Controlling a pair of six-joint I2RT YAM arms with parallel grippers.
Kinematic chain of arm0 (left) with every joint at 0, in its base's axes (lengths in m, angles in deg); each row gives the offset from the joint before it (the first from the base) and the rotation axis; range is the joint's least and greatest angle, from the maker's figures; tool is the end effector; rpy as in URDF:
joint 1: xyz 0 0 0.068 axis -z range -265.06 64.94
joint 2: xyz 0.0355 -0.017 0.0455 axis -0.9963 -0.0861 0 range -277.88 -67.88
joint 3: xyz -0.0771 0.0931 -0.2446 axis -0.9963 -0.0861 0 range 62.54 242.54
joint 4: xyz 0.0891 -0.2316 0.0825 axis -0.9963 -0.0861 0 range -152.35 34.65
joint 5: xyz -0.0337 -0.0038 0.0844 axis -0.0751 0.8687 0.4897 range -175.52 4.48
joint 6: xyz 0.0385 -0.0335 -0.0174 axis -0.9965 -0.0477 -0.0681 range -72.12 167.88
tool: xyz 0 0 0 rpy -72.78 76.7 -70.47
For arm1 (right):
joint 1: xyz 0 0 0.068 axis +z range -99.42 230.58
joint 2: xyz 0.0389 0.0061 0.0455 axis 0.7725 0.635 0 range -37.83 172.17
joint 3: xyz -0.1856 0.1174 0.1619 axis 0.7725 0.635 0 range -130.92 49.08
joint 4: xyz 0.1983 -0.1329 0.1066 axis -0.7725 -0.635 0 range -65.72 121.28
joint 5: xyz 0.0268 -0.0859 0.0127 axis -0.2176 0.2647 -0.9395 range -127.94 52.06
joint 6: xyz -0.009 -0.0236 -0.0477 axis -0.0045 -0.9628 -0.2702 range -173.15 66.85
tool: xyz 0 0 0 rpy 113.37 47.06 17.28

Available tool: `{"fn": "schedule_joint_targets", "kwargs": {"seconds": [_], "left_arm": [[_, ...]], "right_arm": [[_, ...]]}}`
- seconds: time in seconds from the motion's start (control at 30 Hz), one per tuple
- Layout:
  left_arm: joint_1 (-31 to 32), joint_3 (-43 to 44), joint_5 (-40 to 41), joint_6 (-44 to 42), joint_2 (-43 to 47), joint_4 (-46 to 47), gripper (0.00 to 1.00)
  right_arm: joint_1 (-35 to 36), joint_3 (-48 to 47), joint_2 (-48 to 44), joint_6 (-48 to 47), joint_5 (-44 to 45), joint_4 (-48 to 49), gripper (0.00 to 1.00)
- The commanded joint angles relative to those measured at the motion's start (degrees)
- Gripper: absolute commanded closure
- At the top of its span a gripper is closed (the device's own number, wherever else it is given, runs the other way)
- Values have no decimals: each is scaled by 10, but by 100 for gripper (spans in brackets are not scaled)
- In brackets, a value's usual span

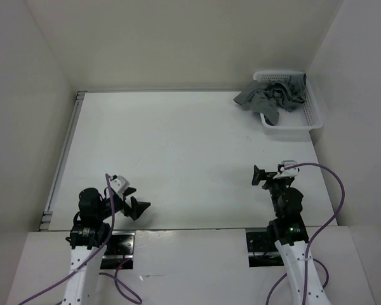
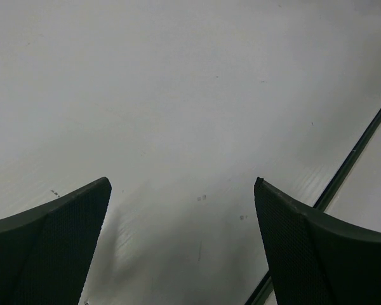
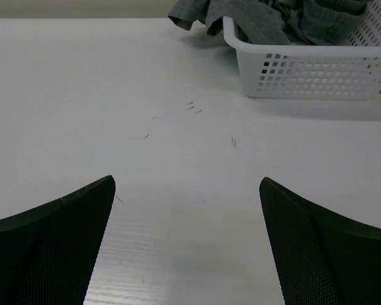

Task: Fold and stack the shorts
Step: Grab the shorts from the pile

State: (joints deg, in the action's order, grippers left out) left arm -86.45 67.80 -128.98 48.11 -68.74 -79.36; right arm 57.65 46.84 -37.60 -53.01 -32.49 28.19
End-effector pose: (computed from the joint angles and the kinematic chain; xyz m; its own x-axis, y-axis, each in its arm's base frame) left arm 0.0904 -0.0223 0.1625 -0.3382 -0.0110 -0.9410 0.6287 0.7414 -0.2347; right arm 0.1078 0.0100 0.1809 -0.0188 0.0000 -0.9998 -0.0281 0.9996 0.0006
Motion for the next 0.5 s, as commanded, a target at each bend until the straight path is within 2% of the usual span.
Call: {"fn": "schedule_joint_targets", "kwargs": {"seconds": [0.0,0.1,0.17,0.2,0.23,0.27,0.3,0.33,0.37,0.4,0.43,0.47], "left_arm": [[0,-4,-41,-2,10,19,0],[0,-4,-69,-2,10,25,0],[0,-4,-74,-2,10,25,0],[0,-4,-66,-2,10,36,0],[0,-4,-56,-2,10,68,0],[0,-14,-43,-2,10,169,0],[0,-22,-5,-2,4,240,0],[0,-22,16,-2,-1,361,0],[5,-22,31,-2,-9,383,0],[5,6,44,-2,-36,383,0],[5,22,56,-2,-51,389,0],[5,35,70,-2,-68,402,0]], "right_arm": [[-5,21,-6,1,9,28,1],[-5,21,-6,-9,0,28,1],[-5,10,-6,-80,-136,28,0],[-5,-3,-6,-258,-212,28,1],[-5,-3,-6,-309,-276,37,1],[3,-14,-6,-475,-415,13,0],[3,-22,-6,-734,-455,-128,0],[8,3,-6,-1004,-455,-90,2],[8,18,-6,-989,-464,-16,2],[8,13,-6,-964,-484,12,0],[8,13,-6,-856,-500,113,0],[8,13,-6,-812,-514,161,0]]}}
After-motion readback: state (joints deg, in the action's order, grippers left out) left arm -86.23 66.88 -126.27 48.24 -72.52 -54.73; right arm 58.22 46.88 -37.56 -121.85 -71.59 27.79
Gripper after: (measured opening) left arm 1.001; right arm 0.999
